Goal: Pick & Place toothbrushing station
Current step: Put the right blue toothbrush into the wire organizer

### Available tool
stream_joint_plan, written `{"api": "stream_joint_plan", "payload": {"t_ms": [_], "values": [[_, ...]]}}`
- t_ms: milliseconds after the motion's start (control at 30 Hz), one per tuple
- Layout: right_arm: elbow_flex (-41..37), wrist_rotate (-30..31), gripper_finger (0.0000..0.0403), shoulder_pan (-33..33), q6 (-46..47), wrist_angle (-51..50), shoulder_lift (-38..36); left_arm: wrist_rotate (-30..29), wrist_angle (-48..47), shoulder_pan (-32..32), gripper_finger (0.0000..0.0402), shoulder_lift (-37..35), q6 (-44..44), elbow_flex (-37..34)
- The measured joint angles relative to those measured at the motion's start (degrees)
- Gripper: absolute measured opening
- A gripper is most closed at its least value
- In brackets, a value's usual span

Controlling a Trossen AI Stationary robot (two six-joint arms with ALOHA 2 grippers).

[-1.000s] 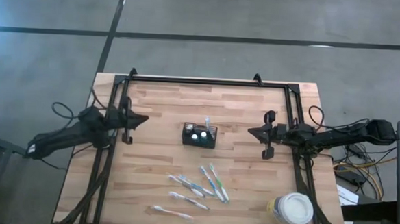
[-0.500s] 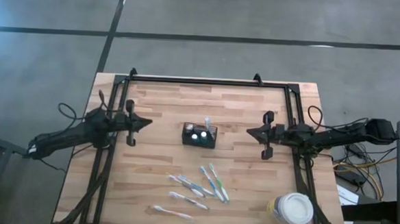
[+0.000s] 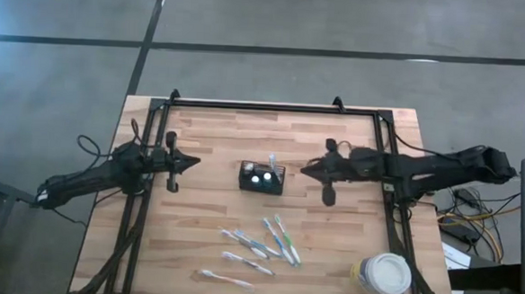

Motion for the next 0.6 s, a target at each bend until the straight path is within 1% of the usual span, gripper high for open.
{"api": "stream_joint_plan", "payload": {"t_ms": [200, 367, 467, 600], "values": [[11.58, -0.18, 0.0008, 5.50, 3.45, -10.77, 9.11, -0.14, 0.00, 0.01, 0.0012, 0.01, 1.03, 0.01], [18.60, -0.24, 0.0008, 9.62, 6.68, -12.83, 18.59, -0.83, -0.02, 0.00, 0.0009, 0.02, 1.34, 0.02], [23.30, -1.44, 0.0008, 11.11, 9.01, -14.92, 25.00, -0.83, 0.00, 0.00, 0.0006, 0.00, 1.26, 0.02], [30.23, -4.90, 0.0009, 12.67, 10.69, -22.65, 33.70, -0.83, 0.00, 0.00, 0.0009, 0.00, 1.07, 0.02]]}}
